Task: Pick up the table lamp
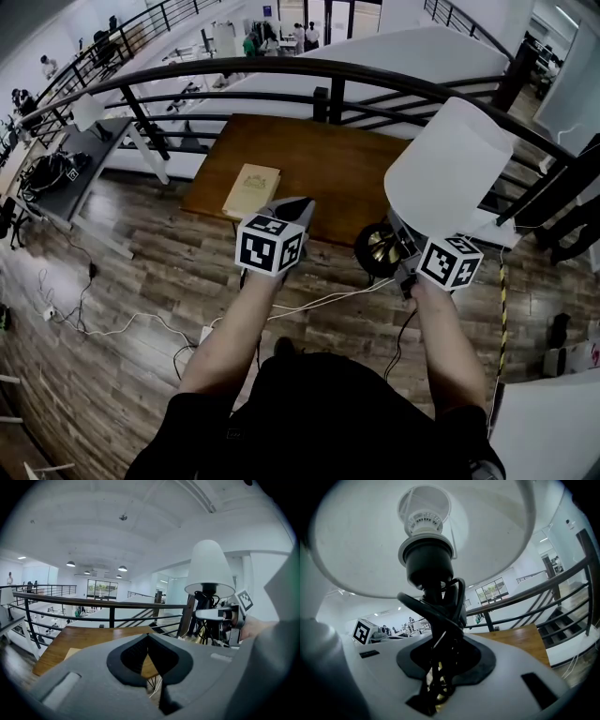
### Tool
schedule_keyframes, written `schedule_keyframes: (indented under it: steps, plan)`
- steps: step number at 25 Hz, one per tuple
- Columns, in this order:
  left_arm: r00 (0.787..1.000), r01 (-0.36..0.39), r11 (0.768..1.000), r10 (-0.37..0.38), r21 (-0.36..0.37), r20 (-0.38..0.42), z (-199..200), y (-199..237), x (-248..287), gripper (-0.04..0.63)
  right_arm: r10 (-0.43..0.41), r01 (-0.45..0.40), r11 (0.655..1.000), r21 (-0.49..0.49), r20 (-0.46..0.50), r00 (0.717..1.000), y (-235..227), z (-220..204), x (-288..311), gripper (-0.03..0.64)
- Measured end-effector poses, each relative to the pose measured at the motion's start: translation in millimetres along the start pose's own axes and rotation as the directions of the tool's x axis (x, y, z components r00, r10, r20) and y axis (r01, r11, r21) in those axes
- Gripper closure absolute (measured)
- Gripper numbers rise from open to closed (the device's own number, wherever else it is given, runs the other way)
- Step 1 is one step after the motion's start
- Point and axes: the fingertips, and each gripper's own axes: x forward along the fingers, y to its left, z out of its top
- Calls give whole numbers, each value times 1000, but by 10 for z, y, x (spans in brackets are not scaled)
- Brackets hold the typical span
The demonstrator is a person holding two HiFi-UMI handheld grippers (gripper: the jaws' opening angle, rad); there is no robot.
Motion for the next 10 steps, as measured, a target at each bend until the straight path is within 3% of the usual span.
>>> schedule_keyframes:
  steps: [10]
  plan:
    - [1000,2,1000,-2,0,0,33,-32,9,588,0,0,1000,7,-4,1000,-10,26,-27,514]
